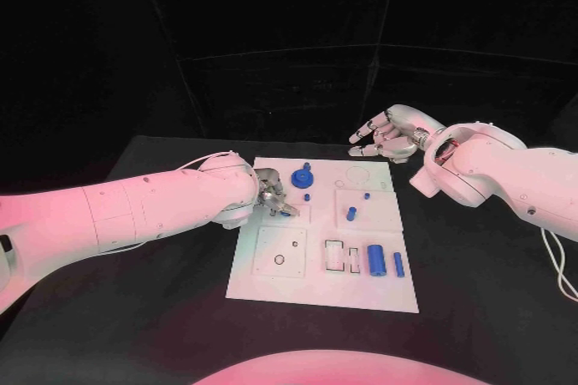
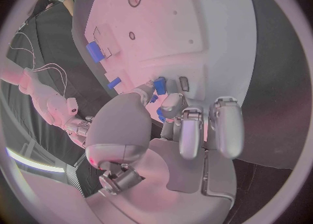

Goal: Assemble the parts on the task board

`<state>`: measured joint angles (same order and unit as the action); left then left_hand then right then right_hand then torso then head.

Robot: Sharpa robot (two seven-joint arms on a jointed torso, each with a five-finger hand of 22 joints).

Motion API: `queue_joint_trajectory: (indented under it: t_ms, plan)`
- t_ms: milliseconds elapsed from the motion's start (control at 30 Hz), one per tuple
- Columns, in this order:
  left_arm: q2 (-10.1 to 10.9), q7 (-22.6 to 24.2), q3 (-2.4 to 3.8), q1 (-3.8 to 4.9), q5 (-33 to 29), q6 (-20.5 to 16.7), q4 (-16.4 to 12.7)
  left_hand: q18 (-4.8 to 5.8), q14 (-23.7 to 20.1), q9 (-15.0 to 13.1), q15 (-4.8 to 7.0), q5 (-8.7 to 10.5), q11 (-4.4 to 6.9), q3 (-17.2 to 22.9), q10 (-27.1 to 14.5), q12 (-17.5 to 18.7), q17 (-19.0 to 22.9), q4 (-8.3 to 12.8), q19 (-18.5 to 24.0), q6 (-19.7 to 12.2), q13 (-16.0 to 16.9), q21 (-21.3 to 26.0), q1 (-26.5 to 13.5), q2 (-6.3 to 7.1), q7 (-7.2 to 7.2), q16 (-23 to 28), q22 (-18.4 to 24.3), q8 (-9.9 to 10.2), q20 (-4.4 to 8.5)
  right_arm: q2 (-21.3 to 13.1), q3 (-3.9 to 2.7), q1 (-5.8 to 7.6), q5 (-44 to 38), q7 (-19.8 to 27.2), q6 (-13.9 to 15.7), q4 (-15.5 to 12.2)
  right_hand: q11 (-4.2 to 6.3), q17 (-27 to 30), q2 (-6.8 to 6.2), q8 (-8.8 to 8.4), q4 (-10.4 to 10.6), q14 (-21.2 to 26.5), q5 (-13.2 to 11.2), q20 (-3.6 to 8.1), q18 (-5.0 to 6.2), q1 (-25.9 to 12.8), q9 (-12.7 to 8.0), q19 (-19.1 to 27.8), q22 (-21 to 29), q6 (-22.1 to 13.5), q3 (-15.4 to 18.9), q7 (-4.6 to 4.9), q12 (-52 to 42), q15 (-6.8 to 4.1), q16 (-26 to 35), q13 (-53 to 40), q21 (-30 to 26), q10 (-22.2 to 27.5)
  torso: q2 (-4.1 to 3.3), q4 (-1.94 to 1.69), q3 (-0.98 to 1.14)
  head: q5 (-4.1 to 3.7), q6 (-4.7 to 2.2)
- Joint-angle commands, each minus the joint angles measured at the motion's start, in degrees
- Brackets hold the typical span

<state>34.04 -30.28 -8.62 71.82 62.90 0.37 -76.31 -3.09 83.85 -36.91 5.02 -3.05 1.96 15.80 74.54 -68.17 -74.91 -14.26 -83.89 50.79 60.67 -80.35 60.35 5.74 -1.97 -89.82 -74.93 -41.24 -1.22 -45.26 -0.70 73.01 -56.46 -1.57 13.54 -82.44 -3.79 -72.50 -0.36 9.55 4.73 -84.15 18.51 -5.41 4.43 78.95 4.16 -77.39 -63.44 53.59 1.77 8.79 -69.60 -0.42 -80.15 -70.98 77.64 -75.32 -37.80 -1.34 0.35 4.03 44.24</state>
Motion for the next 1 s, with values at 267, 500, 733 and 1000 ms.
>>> queue_joint_trajectory:
  t_ms: [267, 500, 733, 1000]
  plan:
    - [-0.5, -0.2, 0.01, 0.06, -0.4, 0.4, 0.8, 0.17, 6.2, -0.1, 0.49, 0.16, 0.12, -4.4, 0.3, -0.4, -15.1, -1.6, -1.6, 0.5, 0.1, -0.2, 1.1, -1.60, 0.12, -0.2, -1.4, 0.4, 0.51, 0.1, -0.03, 0.12, -0.2, 0.1, -0.3, -0.1, 0.09, 0.2, 0.02, 0.21, 0.2, -2.0, 0.3, -0.13, 0.88, -0.2, -0.1, 0.5, 0.3, -0.3, 0.2, -0.04, 0.3, -0.29, 0.4, 0.2, -0.5, 0.4, -0.01, -0.13, -0.01, -0.39, -0.12]
    - [-1.0, -0.1, 0.02, 0.07, -0.6, 0.2, 1.1, 0.24, 6.2, -0.1, 0.56, 0.15, 0.22, -6.8, 0.6, -0.7, -15.1, -2.3, -1.8, 0.8, 0.5, -0.5, 0.6, -2.41, 0.25, -0.2, -1.8, 0.4, 0.56, 0.2, -0.03, 0.12, -0.2, 0.1, -0.3, 0.0, 0.08, 0.1, 0.08, 0.26, 0.4, -1.9, 0.3, -0.12, 0.89, -0.4, -0.1, 0.6, 0.3, -0.3, 0.3, -0.03, 0.3, -0.29, 0.4, 0.2, -0.5, 0.4, 0.00, -0.21, 0.03, -0.52, -0.22]
    - [-1.3, -0.1, 0.03, 0.09, -0.9, 0.5, 1.3, 0.28, 6.2, -0.2, 0.60, 0.15, 0.27, -7.5, 0.7, -0.9, -15.1, -2.3, -1.8, 0.9, 0.7, -0.6, 0.6, -2.72, 0.30, -0.2, -2.0, 0.3, 0.58, 0.2, -0.03, 0.12, -0.2, 0.1, -0.4, 0.0, 0.08, 0.2, 0.14, 0.32, 0.5, -1.9, 0.3, -0.12, 0.89, -0.5, -0.1, 0.6, 0.3, -0.4, 0.4, -0.03, 0.3, -0.28, 0.5, 0.2, -0.6, 0.4, -0.02, -0.23, 0.03, -0.79, -0.23]
    - [-1.4, -0.1, 0.03, 0.10, -1.1, 1.0, 1.4, 0.34, 6.2, -0.3, 0.72, 0.16, 0.42, -9.5, 1.3, -1.5, -15.1, -2.4, -2.0, 1.2, 1.4, -0.8, 0.3, -3.45, 0.47, -0.2, -2.3, 0.2, 0.68, 0.2, -0.03, 0.12, -0.2, 0.1, -0.5, 0.1, 0.08, 0.2, 0.18, 0.39, 0.8, -1.9, 0.3, -0.12, 0.90, -0.7, -0.1, 0.6, 0.4, -0.4, 0.5, -0.04, 0.3, -0.28, 0.5, 0.2, -0.6, 0.5, -0.03, -0.37, 0.00, -1.04, -0.17]
